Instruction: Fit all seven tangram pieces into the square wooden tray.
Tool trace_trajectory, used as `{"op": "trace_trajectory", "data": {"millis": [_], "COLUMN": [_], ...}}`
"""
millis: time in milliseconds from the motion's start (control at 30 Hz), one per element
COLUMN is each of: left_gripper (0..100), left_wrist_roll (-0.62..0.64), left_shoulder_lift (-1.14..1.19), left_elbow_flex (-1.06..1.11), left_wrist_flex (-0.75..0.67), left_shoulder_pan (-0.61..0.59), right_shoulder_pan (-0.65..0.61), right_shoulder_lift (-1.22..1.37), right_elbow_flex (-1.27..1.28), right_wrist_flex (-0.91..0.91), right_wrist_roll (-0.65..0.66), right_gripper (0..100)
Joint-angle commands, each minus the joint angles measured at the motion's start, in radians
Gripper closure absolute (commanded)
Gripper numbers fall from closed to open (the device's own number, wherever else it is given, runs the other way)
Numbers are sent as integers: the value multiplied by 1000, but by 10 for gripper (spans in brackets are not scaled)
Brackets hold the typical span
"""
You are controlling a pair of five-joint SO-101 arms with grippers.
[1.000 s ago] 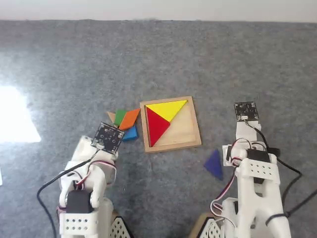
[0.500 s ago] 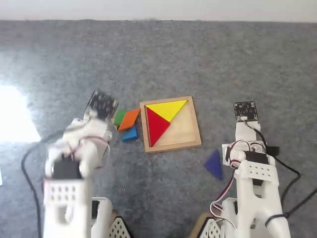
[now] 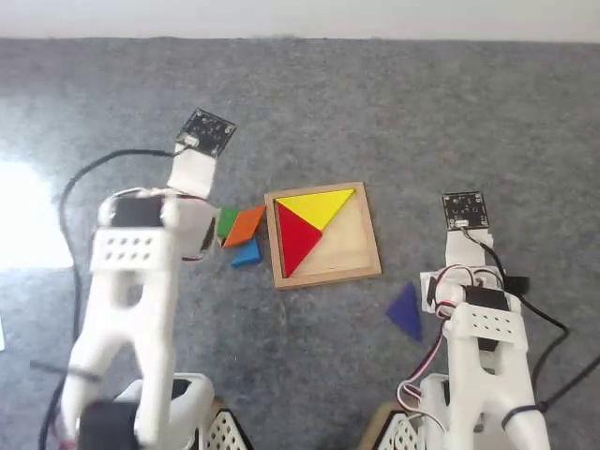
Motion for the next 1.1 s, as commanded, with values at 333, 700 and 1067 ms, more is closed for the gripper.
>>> {"op": "trace_trajectory", "data": {"millis": [333,700,1067], "left_gripper": [829,829,829], "left_wrist_roll": [224,230,230], "left_shoulder_lift": [442,583,583], "left_elbow_flex": [-226,-285,-260], "left_wrist_flex": [-241,-236,-235], "left_shoulder_pan": [95,112,147], "right_shoulder_pan": [-15,-15,-15], "right_shoulder_lift": [-24,-24,-24], "right_elbow_flex": [-5,-5,-5], "right_wrist_flex": [-19,-19,-19], "right_wrist_roll": [12,12,12], "right_gripper": [479,479,479]}}
